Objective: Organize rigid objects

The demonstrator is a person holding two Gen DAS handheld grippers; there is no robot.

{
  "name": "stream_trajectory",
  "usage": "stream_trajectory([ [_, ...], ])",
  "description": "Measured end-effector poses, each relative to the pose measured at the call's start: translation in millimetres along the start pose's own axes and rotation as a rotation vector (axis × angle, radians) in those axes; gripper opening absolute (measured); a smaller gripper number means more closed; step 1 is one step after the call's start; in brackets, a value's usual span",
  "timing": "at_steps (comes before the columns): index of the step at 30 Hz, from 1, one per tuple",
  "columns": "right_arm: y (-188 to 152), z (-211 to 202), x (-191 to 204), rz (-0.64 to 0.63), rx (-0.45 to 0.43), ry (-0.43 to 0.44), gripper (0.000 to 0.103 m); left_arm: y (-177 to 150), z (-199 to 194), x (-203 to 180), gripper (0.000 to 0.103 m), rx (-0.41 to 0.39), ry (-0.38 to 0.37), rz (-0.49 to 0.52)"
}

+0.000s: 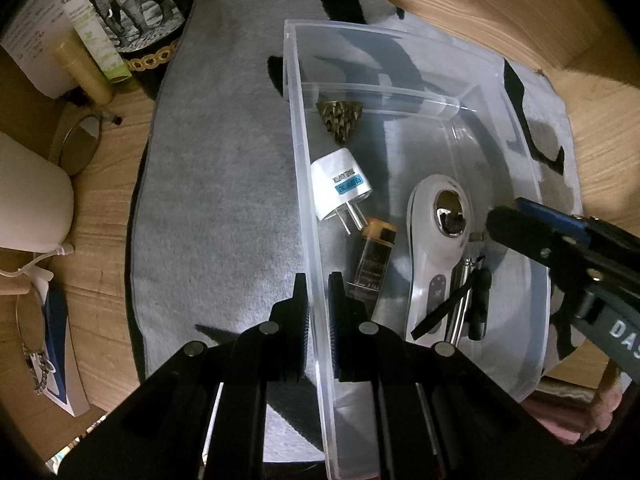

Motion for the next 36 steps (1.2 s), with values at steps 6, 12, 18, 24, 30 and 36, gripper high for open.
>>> stream_trajectory([
  [6, 2, 12, -7, 0.006, 0.043, -0.007, 0.026, 1, 0, -1, 0.008, 0.003, 0.002, -0.006],
  [12, 1, 8, -8, 0.013, 0.053, 0.006, 0.026, 1, 0, -1, 0.008, 0.003, 0.005, -0.005],
  [18, -4, -7, -6, 0.017, 0.021, 0.007, 0.028, 2, 1, -1, 0.008, -0.002, 0.012, 0.004],
  [24, -8, -36, -14, 0.06, -0.048, -0.009, 0.03, 3, 1, -2, 0.008, -0.005, 0.015, 0.017],
  [30, -22, -72, -47, 0.156, -0.136, -0.072, 0.04, 4, 1, -4, 0.008, -0.005, 0.018, 0.031],
  [36, -49, -96, -107, 0.282, -0.149, -0.19, 0.041, 4, 2, -6, 0.008, -0.005, 0.02, 0.051],
])
Point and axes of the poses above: each gripper's, at about its wrist camera, not at the fingertips, and z roughly the way its jaws point, x to its left, y to its top, the point moved 6 cm from there along z, roughly the way its jaws point, and after that the axes turned 15 degrees about y, right-handed, at the moved point
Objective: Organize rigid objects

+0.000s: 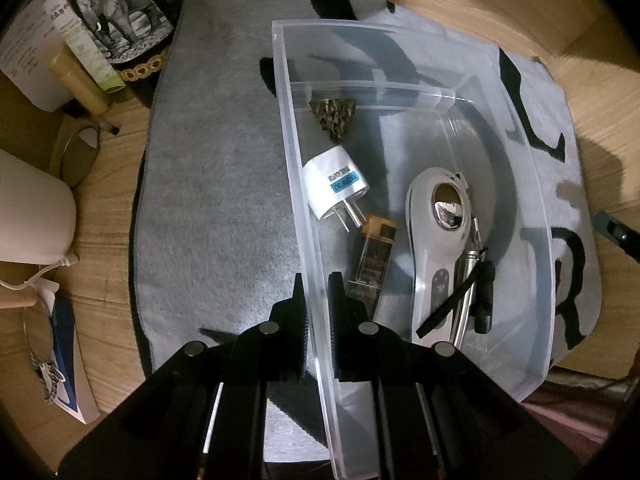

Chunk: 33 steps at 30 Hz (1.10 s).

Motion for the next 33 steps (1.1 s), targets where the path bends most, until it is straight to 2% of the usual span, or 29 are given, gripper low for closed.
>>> stream_trajectory([
  [7, -26, 2, -52, 0.142, 0.029, -0.063, 0.041, 2, 1, -3, 0.008, 0.003, -0.002, 0.013],
  [14, -56, 27, -60, 0.192, 0.107, -0.053, 0.041, 2, 2, -2, 0.008, 0.003, -0.007, 0.022],
  [17, -65, 39, -65, 0.198, 0.135, -0.077, 0.041, 1, 2, -2, 0.008, 0.003, -0.01, 0.024],
  [20, -66, 43, -65, 0.178, 0.117, -0.087, 0.042, 1, 2, -1, 0.008, 0.002, -0.012, 0.024],
  [22, -65, 43, -65, 0.165, 0.117, -0.099, 0.039, 1, 2, -1, 0.008, 0.001, -0.011, 0.026],
  [25, -63, 42, -64, 0.138, 0.111, -0.122, 0.025, 1, 2, -1, 0.008, -0.001, -0.014, 0.027],
  [30, -61, 36, -62, 0.138, 0.098, -0.111, 0.024, 0, 2, -1, 0.008, -0.002, -0.019, 0.027],
  [33, -52, 31, -47, 0.125, 0.077, -0.097, 0.024, 0, 2, -1, 0.008, -0.003, -0.023, 0.025],
])
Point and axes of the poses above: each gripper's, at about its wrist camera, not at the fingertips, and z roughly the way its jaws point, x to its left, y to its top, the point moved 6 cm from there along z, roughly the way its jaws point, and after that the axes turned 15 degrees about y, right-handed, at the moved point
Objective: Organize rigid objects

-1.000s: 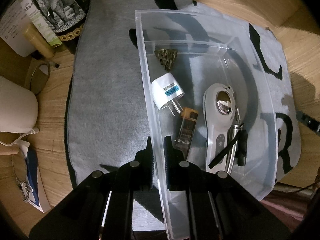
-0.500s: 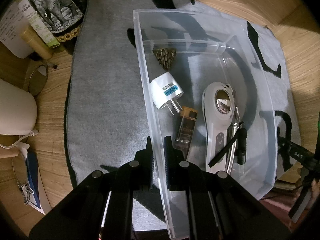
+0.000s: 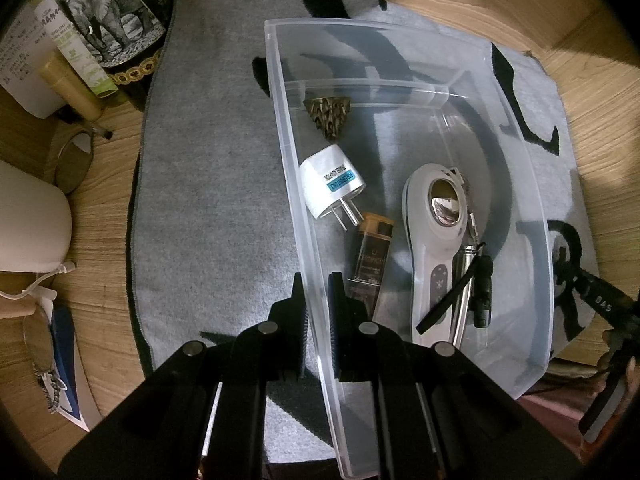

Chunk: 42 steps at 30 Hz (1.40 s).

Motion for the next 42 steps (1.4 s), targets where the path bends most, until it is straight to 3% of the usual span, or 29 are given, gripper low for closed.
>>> stream_trajectory([
  [9, 28, -30, 55, -0.106, -0.086, 0.085, 0.024, -1, -1, 0, 0.008, -0.003, -0.003, 0.0],
  [19, 40, -35, 123, -0.254, -0.106, 0.193, 0.024, -1, -1, 0, 0.008, -0.005, -0.001, 0.0],
  [28, 36, -6, 167, -0.38, -0.029, 0.252, 0.024, 0, 0, 0, 0.008, -0.003, 0.004, -0.008],
  [42, 25, 26, 178, -0.438, 0.08, 0.26, 0.024, -1, 0, 1, 0.008, -0.001, 0.007, -0.027],
])
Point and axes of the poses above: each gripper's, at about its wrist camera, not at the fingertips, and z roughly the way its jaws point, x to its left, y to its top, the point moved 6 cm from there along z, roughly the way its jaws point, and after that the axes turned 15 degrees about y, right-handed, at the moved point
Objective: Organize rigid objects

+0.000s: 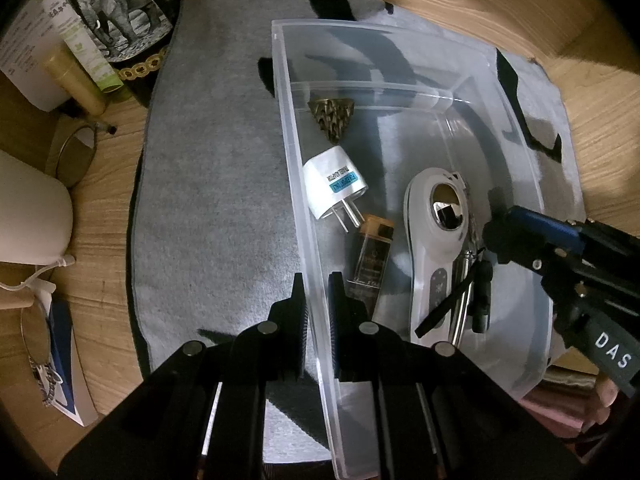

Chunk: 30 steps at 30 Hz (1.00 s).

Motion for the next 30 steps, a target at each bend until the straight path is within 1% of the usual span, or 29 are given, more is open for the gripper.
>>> stream_trajectory([
  [2, -1, 1, 0, 0.0, 0.008, -0.002, 0.024, 0, 0, 0, 0.008, -0.001, 0.001, -0.001],
  [6, -3, -4, 0, 0.002, -0.003, 0.001, 0.025, -1, -1, 0, 0.008, -0.001, 0.003, -0.002],
  [11, -6, -14, -2, 0.003, -0.021, -0.013, 0.033, -2, -7, 3, 0.008, -0.017, -0.002, -0.007],
  [14, -10, -21, -1, 0.016, -0.039, -0.001, 0.036, -4, -14, 6, 0.009, -0.035, -0.005, -0.011],
  [16, -14, -25, 1, 0.021, -0.048, 0.003, 0.039, -6, -18, 8, 0.016, -0.048, -0.008, -0.014],
  [17, -15, -27, 2, 0.02, -0.05, 0.002, 0.043, -7, -22, 9, 0.02, -0.059, -0.01, -0.014],
  [19, -20, -31, 6, 0.01, -0.062, -0.011, 0.043, -9, -30, 10, 0.022, -0.087, -0.02, -0.012],
  [20, -22, -34, 9, 0.005, -0.066, -0.012, 0.044, -10, -35, 10, 0.025, -0.105, -0.025, -0.01],
  [22, -27, -38, 12, -0.002, -0.074, -0.01, 0.044, -14, -45, 11, 0.033, -0.143, -0.031, -0.007],
  [24, -32, -44, 17, -0.012, -0.088, -0.01, 0.045, -17, -59, 12, 0.043, -0.195, -0.04, -0.009],
  [26, -36, -50, 20, -0.022, -0.106, -0.015, 0.053, -19, -70, 13, 0.045, -0.235, -0.053, -0.007],
  [28, -38, -57, 23, -0.034, -0.136, -0.022, 0.056, -21, -80, 13, 0.047, -0.271, -0.058, 0.003],
  [29, -40, -61, 26, -0.04, -0.151, -0.023, 0.056, -24, -85, 13, 0.05, -0.293, -0.058, 0.009],
  [30, -42, -64, 28, -0.044, -0.162, -0.023, 0.056, -27, -90, 14, 0.057, -0.313, -0.058, 0.013],
])
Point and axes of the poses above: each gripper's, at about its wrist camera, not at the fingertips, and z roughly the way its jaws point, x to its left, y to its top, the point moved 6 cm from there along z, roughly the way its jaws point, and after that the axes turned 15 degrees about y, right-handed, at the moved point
